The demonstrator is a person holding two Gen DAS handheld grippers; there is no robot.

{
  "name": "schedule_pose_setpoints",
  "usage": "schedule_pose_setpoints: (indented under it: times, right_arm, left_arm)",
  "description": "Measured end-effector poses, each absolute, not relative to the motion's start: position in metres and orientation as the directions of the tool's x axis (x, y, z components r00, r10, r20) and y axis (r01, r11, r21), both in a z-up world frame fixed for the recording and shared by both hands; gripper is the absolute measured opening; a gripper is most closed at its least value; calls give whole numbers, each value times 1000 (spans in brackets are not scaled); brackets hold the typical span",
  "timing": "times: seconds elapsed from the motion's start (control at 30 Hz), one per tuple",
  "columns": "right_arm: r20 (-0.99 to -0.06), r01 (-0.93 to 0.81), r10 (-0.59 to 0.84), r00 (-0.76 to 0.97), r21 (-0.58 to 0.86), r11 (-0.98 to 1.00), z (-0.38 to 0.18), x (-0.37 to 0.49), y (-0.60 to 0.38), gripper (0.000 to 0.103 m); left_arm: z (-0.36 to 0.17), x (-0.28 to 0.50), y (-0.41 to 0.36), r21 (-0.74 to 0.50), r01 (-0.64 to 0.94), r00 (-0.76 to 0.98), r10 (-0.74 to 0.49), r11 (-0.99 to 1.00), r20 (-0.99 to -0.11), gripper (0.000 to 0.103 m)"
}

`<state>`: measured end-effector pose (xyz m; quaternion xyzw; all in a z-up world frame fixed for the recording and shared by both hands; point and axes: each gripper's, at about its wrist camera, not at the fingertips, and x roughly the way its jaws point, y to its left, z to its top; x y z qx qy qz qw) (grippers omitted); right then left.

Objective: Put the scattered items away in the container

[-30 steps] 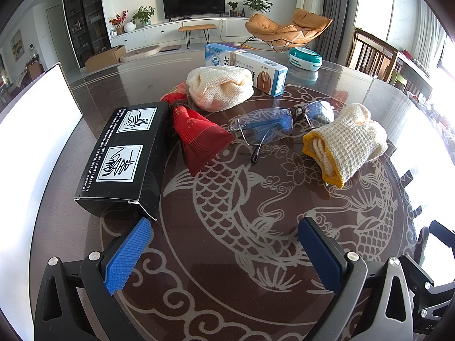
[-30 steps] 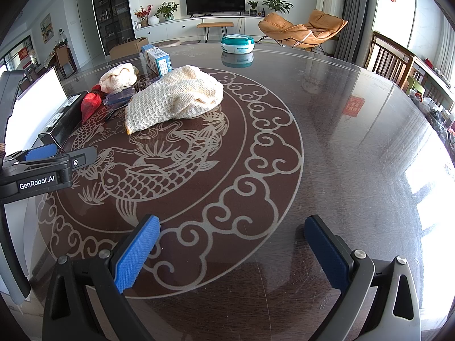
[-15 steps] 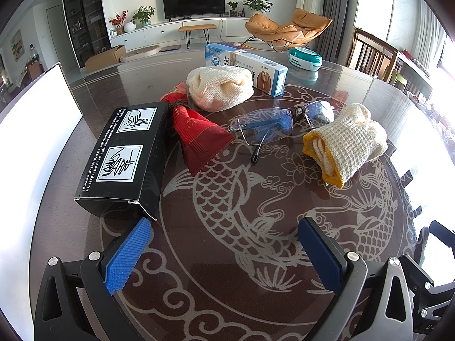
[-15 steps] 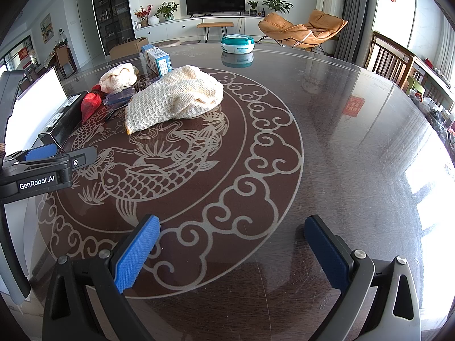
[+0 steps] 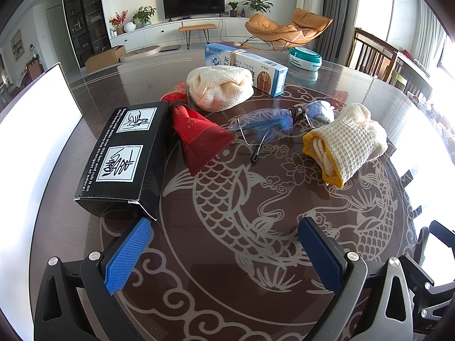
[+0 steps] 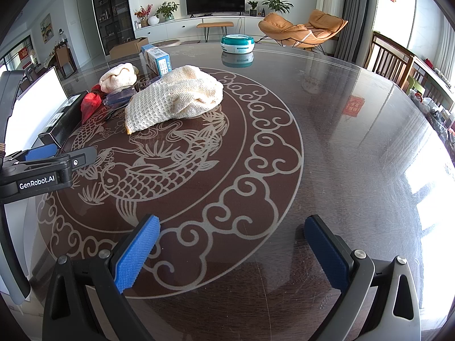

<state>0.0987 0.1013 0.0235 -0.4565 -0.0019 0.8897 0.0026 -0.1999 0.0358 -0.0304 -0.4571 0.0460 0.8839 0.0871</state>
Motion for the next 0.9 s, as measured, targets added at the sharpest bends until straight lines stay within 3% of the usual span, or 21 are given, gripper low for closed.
schedule_pose_setpoints:
  times: [0.9]
  right_arm:
    - [-813, -4, 5, -583, -3, -1000, 23, 99, 102, 102]
  left_arm:
    - [-31, -200, 36, 2, -196, -567, 112, -981, -816, 103]
